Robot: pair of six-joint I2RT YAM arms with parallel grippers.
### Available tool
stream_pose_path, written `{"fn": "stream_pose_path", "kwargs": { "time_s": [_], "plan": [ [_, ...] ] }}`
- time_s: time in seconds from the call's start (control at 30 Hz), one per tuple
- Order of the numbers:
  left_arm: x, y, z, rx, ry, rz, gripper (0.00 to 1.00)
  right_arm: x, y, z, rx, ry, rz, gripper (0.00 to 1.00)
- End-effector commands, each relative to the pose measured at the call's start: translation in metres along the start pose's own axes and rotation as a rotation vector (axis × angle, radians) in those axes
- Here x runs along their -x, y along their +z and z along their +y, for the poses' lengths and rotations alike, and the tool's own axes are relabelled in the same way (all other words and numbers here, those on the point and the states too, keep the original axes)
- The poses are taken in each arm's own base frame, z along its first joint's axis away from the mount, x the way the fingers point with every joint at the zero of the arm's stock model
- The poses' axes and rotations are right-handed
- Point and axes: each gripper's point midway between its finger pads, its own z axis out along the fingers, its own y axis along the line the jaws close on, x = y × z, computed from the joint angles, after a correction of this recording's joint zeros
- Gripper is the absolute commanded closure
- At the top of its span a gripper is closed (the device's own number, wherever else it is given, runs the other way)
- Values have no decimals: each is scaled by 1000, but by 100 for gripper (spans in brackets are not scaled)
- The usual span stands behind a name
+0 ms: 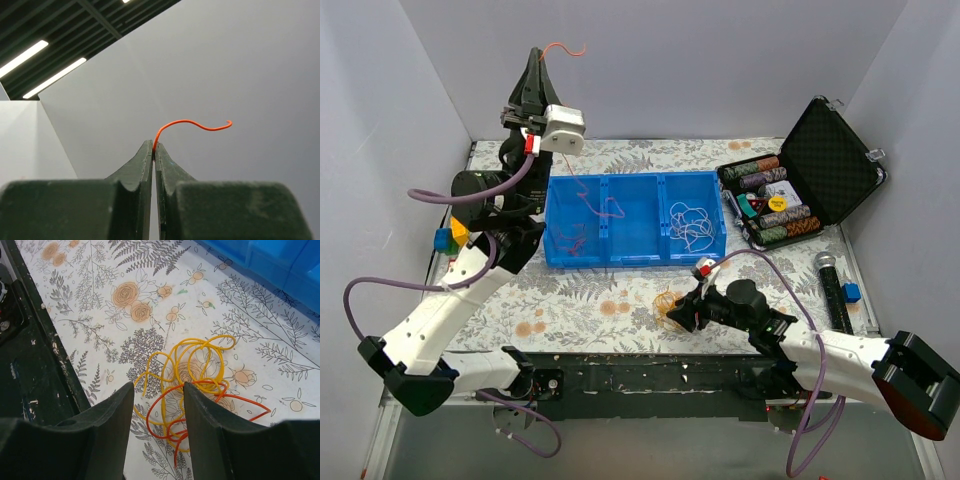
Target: Untangle the cables
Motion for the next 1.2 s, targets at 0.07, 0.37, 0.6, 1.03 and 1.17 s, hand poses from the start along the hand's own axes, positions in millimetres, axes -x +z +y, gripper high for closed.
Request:
{"fn": "stream_pose_path", "kwargs": {
  "time_s": [0.07, 0.37, 0.6, 1.03, 1.17],
  "plan": [
    [-44, -3, 18, 67, -69, 129, 100, 4, -2, 2, 12, -17, -25, 48],
    [-96, -1, 12, 80, -109, 221, 100, 4, -4, 2, 5, -14, -30, 49],
    [-127, -13, -12, 27, -100, 265, 100, 5, -5, 2, 3, -11, -32, 49],
    [-141, -15, -14, 15, -88, 237, 100, 5, -6, 1, -1, -8, -33, 49],
    [-117, -2, -5, 17, -97, 152, 100, 5, -5, 1, -3, -8, -32, 49]
  ]
}}
